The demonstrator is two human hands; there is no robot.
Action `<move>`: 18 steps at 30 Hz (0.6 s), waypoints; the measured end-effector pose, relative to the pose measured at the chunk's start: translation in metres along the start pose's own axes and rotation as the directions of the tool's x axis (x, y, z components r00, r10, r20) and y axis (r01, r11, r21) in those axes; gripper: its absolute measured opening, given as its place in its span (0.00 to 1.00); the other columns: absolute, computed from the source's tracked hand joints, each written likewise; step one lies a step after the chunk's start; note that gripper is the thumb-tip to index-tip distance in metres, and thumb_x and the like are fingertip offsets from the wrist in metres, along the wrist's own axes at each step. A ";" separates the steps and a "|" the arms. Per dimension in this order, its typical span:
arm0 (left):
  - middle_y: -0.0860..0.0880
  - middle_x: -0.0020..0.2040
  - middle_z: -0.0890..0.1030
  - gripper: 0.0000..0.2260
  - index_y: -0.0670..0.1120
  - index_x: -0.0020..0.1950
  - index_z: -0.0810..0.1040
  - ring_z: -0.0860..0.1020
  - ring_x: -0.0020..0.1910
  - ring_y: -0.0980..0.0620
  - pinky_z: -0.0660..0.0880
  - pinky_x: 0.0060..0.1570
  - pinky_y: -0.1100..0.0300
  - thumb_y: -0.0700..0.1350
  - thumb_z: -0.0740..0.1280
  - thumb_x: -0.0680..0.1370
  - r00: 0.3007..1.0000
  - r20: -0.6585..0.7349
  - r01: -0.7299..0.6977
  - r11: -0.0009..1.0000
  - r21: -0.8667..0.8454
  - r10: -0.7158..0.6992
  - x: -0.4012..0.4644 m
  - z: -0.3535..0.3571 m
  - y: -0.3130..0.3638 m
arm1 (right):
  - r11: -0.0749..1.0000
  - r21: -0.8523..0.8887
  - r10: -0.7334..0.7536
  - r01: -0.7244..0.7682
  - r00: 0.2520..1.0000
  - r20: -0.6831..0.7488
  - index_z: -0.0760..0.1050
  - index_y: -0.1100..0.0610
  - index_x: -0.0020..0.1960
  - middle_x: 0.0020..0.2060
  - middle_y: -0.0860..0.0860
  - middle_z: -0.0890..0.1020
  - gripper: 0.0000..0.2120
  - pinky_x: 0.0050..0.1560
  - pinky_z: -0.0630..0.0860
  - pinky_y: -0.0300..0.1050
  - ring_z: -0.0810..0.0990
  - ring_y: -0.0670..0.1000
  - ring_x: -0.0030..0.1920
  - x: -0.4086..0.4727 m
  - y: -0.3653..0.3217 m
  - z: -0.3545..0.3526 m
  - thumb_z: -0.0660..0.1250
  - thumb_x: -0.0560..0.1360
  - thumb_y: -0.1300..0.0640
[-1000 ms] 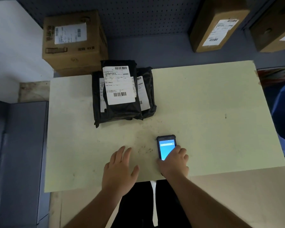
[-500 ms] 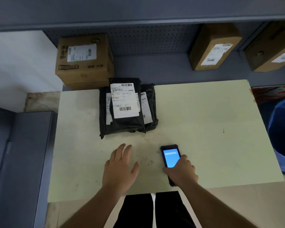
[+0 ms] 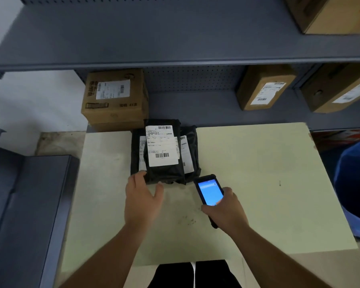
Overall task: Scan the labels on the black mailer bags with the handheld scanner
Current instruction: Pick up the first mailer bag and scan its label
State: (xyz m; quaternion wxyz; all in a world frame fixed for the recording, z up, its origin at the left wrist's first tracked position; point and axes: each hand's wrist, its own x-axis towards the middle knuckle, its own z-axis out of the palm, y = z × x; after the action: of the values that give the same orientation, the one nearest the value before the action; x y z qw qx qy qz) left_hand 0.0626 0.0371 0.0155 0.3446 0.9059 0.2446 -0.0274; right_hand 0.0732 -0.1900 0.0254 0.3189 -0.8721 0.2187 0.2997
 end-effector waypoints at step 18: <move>0.42 0.74 0.71 0.44 0.45 0.79 0.62 0.75 0.66 0.39 0.74 0.56 0.47 0.59 0.78 0.70 0.825 0.225 0.564 0.775 -0.285 -0.518 0.068 0.027 0.032 | 0.996 0.054 -0.076 0.076 0.997 0.008 0.67 0.48 0.69 0.52 0.47 0.77 0.35 0.41 0.87 0.52 0.85 0.51 0.43 0.005 -0.026 -0.017 0.78 0.66 0.48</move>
State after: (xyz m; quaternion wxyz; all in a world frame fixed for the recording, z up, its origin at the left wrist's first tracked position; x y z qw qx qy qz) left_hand 0.1409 0.0279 -0.0006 0.4882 0.7197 0.4724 -0.1434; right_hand 0.0985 -0.1845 0.0434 0.3546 -0.8693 0.1919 0.2858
